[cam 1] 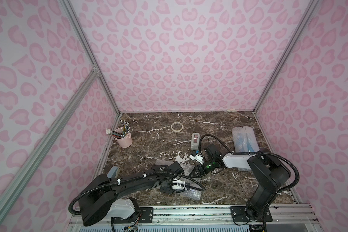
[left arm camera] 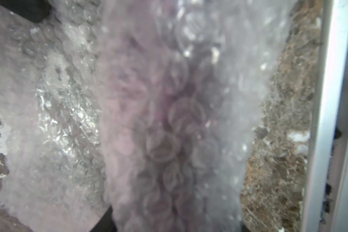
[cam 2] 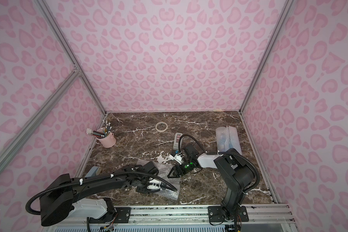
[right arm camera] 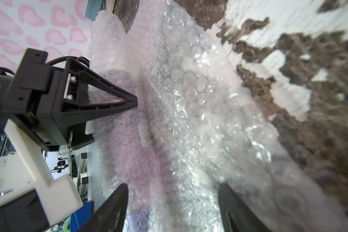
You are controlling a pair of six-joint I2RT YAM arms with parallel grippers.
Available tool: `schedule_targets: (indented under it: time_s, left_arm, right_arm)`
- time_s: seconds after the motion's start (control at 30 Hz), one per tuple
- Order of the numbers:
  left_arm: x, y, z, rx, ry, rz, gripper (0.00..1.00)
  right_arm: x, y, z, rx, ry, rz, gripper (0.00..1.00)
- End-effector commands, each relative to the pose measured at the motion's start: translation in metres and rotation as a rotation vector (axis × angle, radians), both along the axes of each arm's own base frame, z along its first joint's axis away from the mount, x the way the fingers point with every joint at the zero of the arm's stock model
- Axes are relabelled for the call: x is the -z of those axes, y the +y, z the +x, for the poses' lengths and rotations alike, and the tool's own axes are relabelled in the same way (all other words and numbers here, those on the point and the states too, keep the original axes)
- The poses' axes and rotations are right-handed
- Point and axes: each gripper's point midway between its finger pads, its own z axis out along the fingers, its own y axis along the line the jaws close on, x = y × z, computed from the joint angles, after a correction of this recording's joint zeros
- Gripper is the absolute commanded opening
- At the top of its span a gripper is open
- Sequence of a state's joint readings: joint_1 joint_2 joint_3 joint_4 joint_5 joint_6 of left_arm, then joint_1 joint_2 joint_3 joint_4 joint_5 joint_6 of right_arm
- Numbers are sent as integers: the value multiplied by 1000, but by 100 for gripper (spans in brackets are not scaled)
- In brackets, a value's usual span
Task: Wrap wine bottles in bubble wrap
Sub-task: Wrap the wine bottle in bubble wrap.
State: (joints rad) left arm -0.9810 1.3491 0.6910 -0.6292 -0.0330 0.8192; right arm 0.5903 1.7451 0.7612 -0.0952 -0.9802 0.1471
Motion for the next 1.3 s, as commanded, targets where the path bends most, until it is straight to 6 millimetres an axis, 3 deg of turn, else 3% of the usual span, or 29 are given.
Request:
schedule_targets:
  time_s: [0.0,0.23,0.43,0.53,0.6,0.73,0.93,1.13,1.27]
  left_arm:
    - [7,11,-15,-19,93,57,50]
    - [11,4,-14,-101,211,15,47]
    - [9,0,-13,-161,308,-31,47]
    - [10,-2,-14,-190,376,-38,49]
    - [11,-3,-14,-210,424,-25,48]
    - [16,-3,-10,-252,470,-14,48]
    - [13,-7,-1,-326,522,-40,47]
    - [12,-10,-4,-360,580,-53,46]
    - [12,-12,-5,-381,624,-65,46]
  right_arm:
    - [21,-19,10,66,-55,-149,74]
    - [-20,-14,19,27,-244,-52,78]
    - [-65,-30,32,62,-589,-26,84]
    - [-100,-29,22,45,-785,70,86]
    - [-113,-24,8,12,-912,103,90]
    - [-112,-13,-34,-123,-1065,107,95]
    - [-88,-2,-82,-363,-1089,53,96]
    - [-48,-4,-89,-493,-1034,-115,91]
    - [-56,6,-82,-443,-1089,-114,88]
